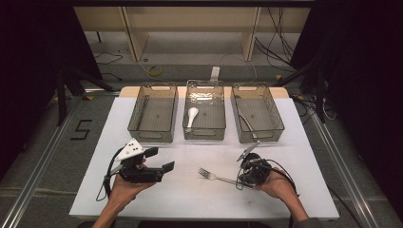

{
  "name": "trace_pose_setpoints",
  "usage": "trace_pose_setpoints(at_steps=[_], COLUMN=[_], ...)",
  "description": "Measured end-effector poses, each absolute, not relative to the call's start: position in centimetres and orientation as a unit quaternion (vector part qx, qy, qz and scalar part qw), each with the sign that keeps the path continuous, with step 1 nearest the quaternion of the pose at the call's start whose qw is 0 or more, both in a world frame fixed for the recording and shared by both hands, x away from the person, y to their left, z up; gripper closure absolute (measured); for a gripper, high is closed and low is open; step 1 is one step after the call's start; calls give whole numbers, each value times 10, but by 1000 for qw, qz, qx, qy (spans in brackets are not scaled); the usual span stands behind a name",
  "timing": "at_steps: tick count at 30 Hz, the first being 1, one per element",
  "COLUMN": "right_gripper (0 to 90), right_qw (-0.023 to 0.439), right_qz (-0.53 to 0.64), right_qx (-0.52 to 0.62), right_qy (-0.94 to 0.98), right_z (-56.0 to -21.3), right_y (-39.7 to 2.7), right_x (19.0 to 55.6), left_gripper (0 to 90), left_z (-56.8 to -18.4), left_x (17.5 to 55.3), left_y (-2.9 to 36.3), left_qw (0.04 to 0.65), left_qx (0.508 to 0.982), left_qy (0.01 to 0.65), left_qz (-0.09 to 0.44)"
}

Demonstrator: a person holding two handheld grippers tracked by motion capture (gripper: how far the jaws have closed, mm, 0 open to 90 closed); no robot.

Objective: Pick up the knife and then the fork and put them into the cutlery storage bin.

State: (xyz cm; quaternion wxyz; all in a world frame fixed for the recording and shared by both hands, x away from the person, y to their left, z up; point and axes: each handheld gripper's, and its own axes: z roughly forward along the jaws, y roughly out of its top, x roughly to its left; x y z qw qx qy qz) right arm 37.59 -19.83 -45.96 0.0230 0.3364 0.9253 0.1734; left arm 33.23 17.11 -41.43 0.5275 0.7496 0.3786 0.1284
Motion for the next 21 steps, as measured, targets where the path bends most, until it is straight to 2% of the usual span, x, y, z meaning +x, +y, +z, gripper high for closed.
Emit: trace_pose_setpoints(at_steps=[7, 11, 15, 21], right_gripper=[619, 525, 508, 592], right_qw=[18, 11, 15, 16], right_qz=[182, 170, 147, 121], right_qx=[320, 308, 299, 283], right_qy=[930, 936, 943, 951], right_z=[-443, -442, -445, -451], right_y=[-186, -172, -160, -147], right_x=[375, 376, 379, 382], left_gripper=[155, 155, 155, 155], left_z=[-414, -415, -415, -415], left_x=[331, 331, 331, 331], left_y=[172, 171, 171, 172], left_qw=[527, 526, 527, 527], left_qx=[749, 751, 750, 750], left_qy=[380, 377, 379, 379], left_qz=[130, 130, 130, 130])
